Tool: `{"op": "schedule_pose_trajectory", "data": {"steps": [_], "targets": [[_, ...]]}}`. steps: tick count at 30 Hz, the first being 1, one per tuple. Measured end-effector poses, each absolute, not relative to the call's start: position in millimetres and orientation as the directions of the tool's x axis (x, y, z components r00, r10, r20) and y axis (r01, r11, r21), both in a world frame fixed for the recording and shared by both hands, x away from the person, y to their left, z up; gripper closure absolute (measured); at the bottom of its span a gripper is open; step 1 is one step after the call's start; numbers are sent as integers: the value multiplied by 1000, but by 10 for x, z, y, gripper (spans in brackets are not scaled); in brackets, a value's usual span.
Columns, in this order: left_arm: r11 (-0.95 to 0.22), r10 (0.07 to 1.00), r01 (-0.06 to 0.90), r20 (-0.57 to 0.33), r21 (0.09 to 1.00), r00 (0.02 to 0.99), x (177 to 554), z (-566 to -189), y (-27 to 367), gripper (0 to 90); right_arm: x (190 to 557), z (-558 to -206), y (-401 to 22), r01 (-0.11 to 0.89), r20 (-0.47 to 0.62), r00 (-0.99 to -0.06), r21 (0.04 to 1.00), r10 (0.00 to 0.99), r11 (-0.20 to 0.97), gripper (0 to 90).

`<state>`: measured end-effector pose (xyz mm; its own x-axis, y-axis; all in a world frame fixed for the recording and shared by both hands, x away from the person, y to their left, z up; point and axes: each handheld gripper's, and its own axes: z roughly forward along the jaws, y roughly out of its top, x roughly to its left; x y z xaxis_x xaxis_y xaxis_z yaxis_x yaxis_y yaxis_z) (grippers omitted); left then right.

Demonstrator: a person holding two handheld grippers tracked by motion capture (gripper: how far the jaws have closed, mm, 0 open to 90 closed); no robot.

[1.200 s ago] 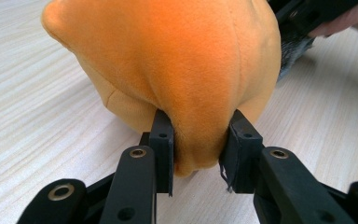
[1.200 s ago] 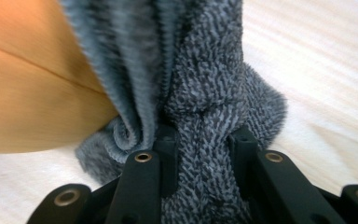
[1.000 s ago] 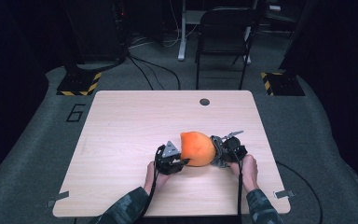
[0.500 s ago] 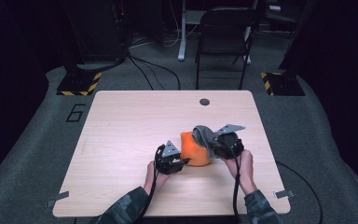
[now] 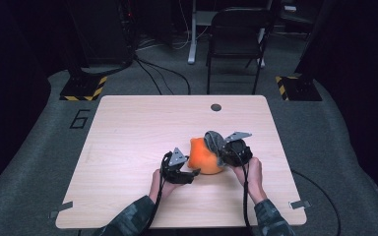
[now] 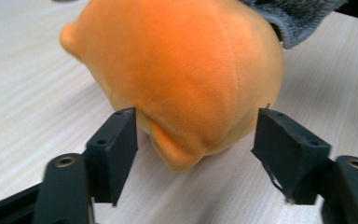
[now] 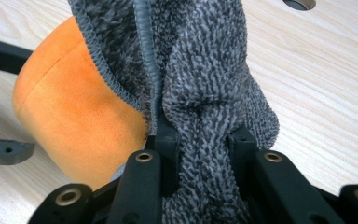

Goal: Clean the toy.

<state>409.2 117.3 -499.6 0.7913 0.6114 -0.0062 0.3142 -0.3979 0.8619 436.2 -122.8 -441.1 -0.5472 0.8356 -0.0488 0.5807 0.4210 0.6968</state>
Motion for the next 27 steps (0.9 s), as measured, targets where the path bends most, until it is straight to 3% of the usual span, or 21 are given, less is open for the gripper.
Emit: {"op": "schedule_pose_trajectory", "data": {"steps": [6,19,23,27], "targets": [[-488,577,200,142,850,805,4055,-5033,1135,203,4385,-4423,-1230,583,-46,-546,696,837,419,718],[-546,544,154,209,823,813,4118,-5135,1041,154,4420,-4440,-1239,588,-31,-543,699,839,407,718],[-606,512,51,340,794,789,4073,-5163,1004,204,4426,-4442,-1239,595,-27,-539,695,842,403,718],[-626,502,11,392,780,771,4059,-5193,969,251,4438,-4448,-1249,597,-22,-542,693,840,403,719]]}}
